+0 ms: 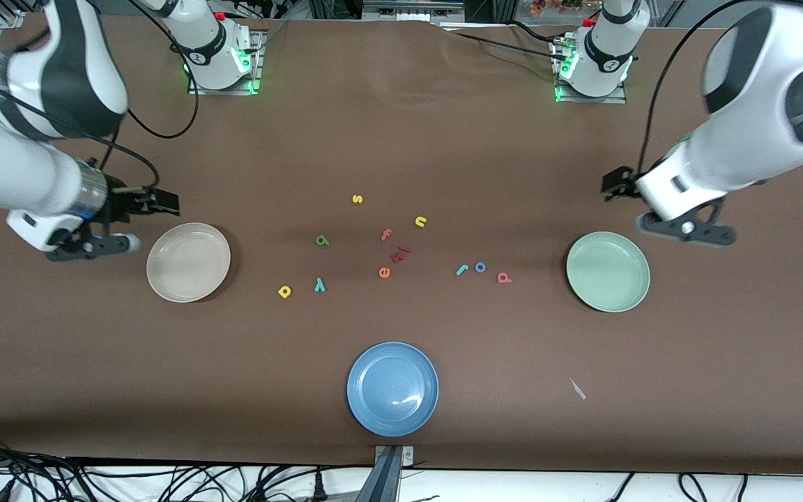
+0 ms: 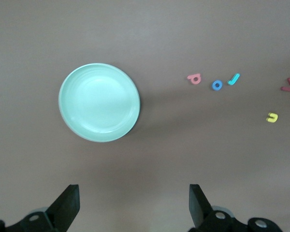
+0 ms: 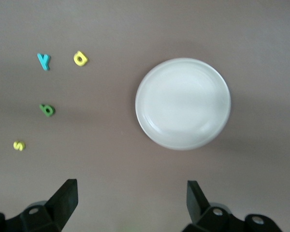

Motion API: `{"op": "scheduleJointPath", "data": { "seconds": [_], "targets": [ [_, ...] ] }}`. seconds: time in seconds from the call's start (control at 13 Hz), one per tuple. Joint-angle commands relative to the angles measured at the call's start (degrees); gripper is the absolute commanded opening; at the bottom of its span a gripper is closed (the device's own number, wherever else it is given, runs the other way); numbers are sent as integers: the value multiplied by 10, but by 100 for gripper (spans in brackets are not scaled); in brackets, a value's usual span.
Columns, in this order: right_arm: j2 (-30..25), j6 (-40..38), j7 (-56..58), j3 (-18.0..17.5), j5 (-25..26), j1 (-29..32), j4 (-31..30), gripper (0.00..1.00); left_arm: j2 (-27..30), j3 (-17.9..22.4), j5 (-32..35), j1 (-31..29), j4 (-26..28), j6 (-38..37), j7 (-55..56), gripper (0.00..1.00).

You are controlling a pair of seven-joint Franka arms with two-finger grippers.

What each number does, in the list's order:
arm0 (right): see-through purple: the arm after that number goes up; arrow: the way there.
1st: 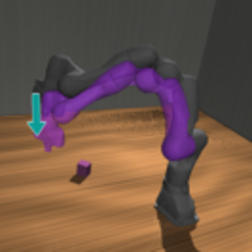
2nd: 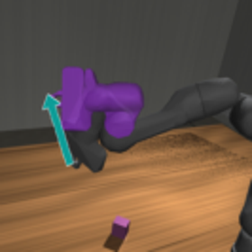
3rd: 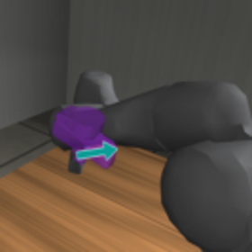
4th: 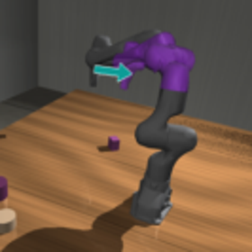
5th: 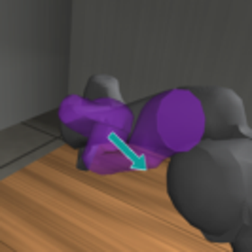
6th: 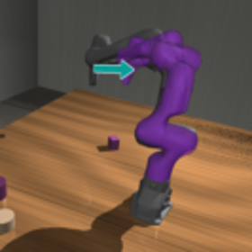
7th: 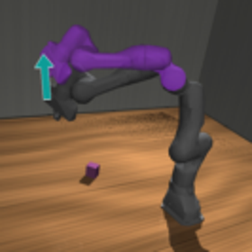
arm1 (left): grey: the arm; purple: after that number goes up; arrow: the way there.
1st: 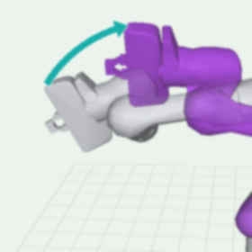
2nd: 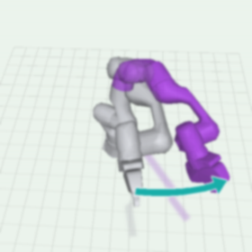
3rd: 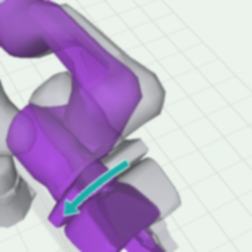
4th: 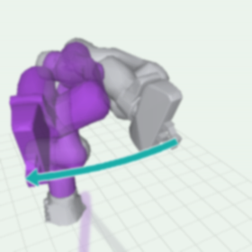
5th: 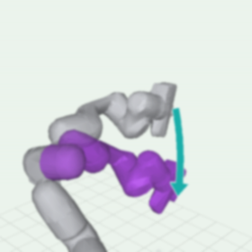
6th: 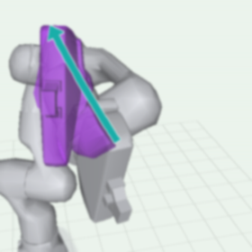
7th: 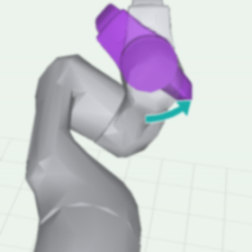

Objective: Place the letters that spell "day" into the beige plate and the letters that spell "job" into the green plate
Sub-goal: 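Reach the right gripper to yellow a while the left gripper reaches pink d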

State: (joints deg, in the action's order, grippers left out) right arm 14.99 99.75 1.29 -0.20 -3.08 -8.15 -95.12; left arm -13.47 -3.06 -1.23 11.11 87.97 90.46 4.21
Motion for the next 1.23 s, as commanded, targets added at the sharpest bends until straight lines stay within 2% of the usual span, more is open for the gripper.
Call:
{"op": "scheduleJointPath", "data": {
  "seconds": [0.0, 0.15, 0.38, 0.61, 0.84, 1.0, 1.15],
  "targets": [
    [72, 90, -16, 3, -10, -40, 15, 100, -52, 5, -12, 22, -39, 17, 62, 100],
    [110, 153, -93, 3, -4, -78, 17, 100, -81, 5, -12, 43, -39, 59, 125, 100],
    [151, 185, -100, 3, 13, -125, 18, 100, -130, 5, -12, 78, -37, 109, 259, 100],
    [194, 265, -93, 3, 68, -149, 18, 100, -173, 5, -14, 96, -37, 141, 427, 100],
    [234, 297, 2, 0, 64, -148, 42, 100, -193, 6, -75, 95, -30, 191, 520, 100],
    [244, 297, 13, -6, 68, -148, 46, 100, -223, 6, -75, 100, -16, 246, 597, 100],
    [255, 298, 66, -7, 66, -147, 47, 100, -235, 6, -73, 105, 18, 309, 628, 99]
  ]
}}
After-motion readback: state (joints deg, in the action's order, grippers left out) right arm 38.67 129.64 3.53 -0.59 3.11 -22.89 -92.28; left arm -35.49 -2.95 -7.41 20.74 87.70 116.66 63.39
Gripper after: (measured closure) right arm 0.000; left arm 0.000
